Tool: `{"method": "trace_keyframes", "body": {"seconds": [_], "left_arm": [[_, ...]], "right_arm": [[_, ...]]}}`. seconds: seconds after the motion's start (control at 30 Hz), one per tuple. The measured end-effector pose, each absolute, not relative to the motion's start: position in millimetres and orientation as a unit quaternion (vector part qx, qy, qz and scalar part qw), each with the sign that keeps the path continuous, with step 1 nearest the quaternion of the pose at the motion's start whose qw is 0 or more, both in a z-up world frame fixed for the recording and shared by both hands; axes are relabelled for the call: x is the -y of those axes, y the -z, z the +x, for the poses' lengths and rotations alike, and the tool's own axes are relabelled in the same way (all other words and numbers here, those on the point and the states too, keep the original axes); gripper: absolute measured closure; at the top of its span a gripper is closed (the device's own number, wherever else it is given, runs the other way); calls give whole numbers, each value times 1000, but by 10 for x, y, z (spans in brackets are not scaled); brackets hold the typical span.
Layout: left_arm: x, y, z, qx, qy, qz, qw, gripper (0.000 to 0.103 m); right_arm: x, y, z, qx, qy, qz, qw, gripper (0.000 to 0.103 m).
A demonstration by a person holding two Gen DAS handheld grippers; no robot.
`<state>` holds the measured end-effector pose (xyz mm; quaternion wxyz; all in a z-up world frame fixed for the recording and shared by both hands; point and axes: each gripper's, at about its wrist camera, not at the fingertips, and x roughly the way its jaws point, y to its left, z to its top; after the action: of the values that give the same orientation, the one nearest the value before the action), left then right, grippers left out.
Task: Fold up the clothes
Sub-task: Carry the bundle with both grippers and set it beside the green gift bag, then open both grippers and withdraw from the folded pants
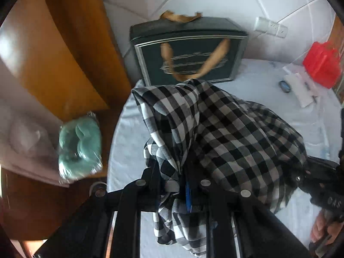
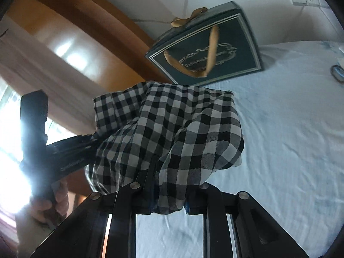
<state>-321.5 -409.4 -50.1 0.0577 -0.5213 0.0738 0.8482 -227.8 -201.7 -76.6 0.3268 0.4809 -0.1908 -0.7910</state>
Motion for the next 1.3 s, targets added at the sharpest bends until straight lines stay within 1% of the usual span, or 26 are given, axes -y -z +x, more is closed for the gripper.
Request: {"method": "trace_keyframes", "body": {"seconds": [0.17,0.23,0.27,0.3,0.33,0.37,0.4,0.43,0.47,0.5,0.57,0.67,0.73,0.83,0.97,1.13,1.3], "left_arm": [[4543,904,-3827,-103,-844,-524,60,87],[4749,1104,-4009,-103,-838,-533,52,86],[4855,1229,-4081,-98,-835,-540,45,84],[4960,1353,-4150,-95,-831,-547,37,79],[5055,1480,-4201,-93,-824,-558,25,75],[5157,1621,-4246,-91,-816,-570,9,66],[5236,1701,-4268,-87,-815,-572,2,55],[5318,1776,-4288,-83,-815,-574,-5,47],[5407,1812,-4297,-73,-817,-571,-11,26],[5471,1822,-4291,-70,-820,-568,-18,11],[5595,1841,-4276,-64,-824,-562,-32,2],[5676,1751,-4203,-58,-827,-558,-34,1],[5637,1577,-4098,-58,-835,-547,-28,1],[5504,1243,-3806,-34,-852,-522,5,0],[5288,918,-3428,-1,-866,-499,35,0],[5043,748,-3106,15,-878,-476,43,0],[4954,793,-2967,37,-877,-479,34,0]], "right_arm": [[2638,1101,-2619,196,802,479,297,84],[2886,1300,-2736,193,799,490,290,82],[2988,1408,-2785,190,796,499,285,79],[3088,1525,-2814,186,792,510,278,71],[3161,1616,-2823,177,790,522,270,68],[3232,1707,-2827,162,787,534,262,64],[3290,1776,-2828,144,788,544,252,56],[3328,1818,-2823,125,790,549,241,49],[3350,1842,-2818,105,793,554,230,34],[3345,1840,-2814,86,796,557,221,23],[3291,1806,-2798,55,797,565,206,17],[3174,1720,-2745,22,799,569,192,17],[3109,1651,-2697,0,804,565,187,17],[3078,1513,-2561,-38,814,551,180,14],[3019,1334,-2386,-59,825,531,185,1],[2904,1167,-2167,-59,823,527,203,1],[2877,1140,-2026,-67,819,526,218,1]]}}
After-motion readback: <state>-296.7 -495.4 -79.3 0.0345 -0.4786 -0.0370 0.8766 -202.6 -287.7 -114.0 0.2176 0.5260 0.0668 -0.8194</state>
